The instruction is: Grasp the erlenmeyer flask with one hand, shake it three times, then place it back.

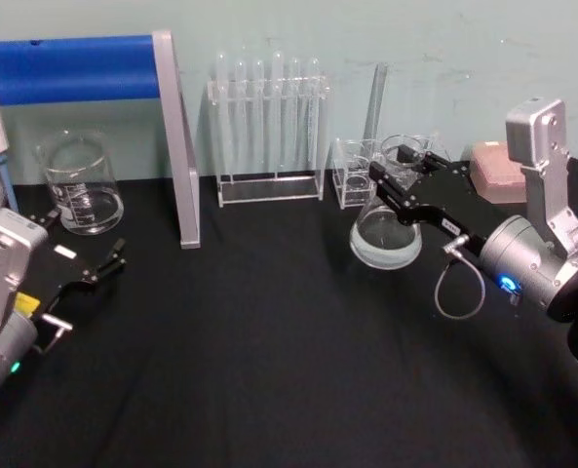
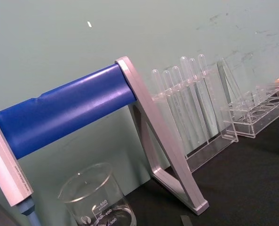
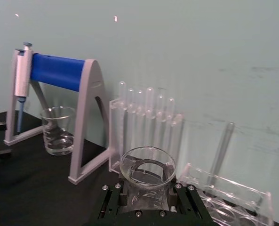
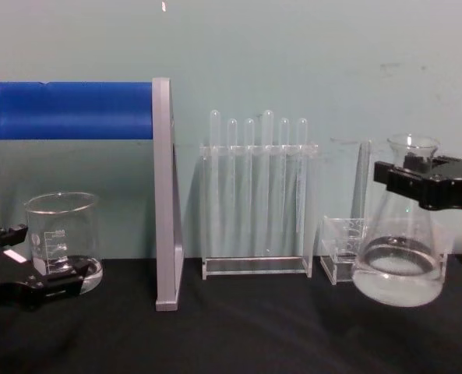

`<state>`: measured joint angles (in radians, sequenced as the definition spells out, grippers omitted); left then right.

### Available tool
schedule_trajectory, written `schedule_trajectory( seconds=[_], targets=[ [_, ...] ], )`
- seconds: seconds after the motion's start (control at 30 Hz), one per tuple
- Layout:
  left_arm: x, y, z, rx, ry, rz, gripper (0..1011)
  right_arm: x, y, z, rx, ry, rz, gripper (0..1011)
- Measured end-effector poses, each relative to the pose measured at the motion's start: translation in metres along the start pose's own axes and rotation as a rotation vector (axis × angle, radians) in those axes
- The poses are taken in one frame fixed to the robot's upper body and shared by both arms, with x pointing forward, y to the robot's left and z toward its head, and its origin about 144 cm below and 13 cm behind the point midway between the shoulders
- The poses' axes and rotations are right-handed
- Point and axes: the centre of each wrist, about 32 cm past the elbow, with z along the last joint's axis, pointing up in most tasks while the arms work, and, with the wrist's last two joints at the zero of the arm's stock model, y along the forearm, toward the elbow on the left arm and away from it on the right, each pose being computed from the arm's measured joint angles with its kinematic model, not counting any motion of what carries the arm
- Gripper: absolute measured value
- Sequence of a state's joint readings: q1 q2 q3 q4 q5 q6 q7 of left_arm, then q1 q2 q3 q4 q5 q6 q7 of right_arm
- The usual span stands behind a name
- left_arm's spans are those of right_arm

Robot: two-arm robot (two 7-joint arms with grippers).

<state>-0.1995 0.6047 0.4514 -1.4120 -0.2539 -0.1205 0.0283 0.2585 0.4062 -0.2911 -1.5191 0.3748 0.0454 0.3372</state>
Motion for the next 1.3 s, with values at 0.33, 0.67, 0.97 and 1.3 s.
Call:
schedule_trajectory(
  seconds=[0.33, 0.67, 0.97, 1.3],
  targets=[
    [0.0, 0.0, 0.0, 0.0, 0.0, 0.0, 1001, -0.019, 0.004, 0.001, 0.011, 0.024, 0.096, 450],
    [0.0, 0.0, 0.0, 0.0, 0.0, 0.0, 1001, -0.042, 0.01, 0.002, 0.026, 0.051, 0.219, 449],
    [0.0, 0.0, 0.0, 0.0, 0.0, 0.0, 1001, -0.05, 0.013, 0.002, 0.027, 0.062, 0.257, 450],
    [0.0, 0.0, 0.0, 0.0, 0.0, 0.0, 1001, -0.053, 0.014, -0.006, 0.01, 0.059, 0.267, 450]
  ],
)
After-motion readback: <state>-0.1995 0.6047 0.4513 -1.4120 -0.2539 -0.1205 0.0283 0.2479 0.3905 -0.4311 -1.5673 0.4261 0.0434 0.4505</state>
